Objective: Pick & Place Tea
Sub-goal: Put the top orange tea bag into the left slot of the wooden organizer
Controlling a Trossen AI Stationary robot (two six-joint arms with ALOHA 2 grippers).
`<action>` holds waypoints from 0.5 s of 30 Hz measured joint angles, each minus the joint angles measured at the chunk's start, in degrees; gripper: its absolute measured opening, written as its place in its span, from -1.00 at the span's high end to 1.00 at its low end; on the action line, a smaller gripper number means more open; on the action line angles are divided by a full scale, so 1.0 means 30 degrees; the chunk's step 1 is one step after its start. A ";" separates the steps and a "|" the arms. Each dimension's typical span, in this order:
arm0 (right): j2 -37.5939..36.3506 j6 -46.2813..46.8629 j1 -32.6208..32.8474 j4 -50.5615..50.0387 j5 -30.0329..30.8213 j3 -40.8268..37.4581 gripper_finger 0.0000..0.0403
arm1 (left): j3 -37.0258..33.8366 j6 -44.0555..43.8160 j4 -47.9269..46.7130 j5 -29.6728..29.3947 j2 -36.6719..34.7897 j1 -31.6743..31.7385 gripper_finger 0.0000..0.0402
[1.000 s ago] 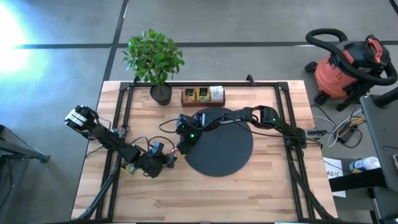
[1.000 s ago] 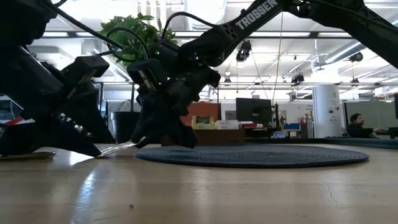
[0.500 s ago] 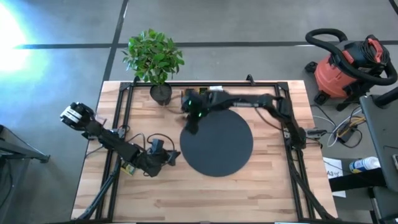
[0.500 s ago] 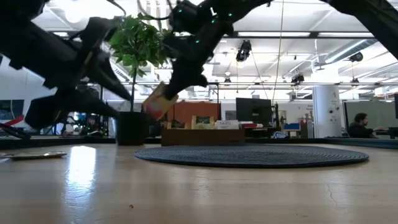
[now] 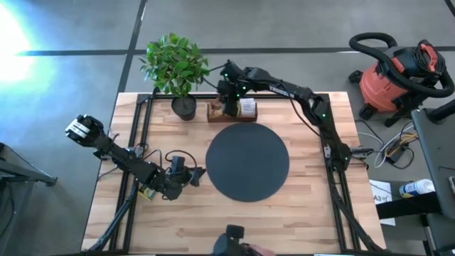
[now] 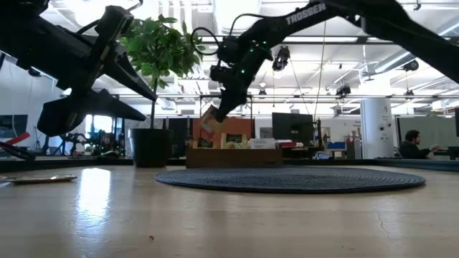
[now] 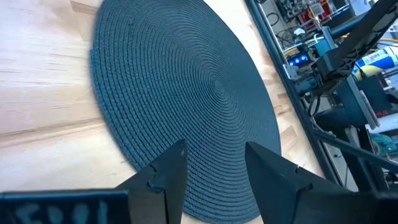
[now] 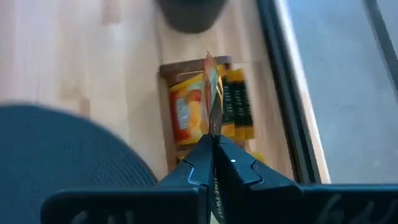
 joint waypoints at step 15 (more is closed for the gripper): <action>0.2904 -0.4926 0.0252 -0.3331 0.0632 0.4153 0.96 | -0.0018 -0.0701 -0.0002 -0.0514 -0.0007 0.0036 0.32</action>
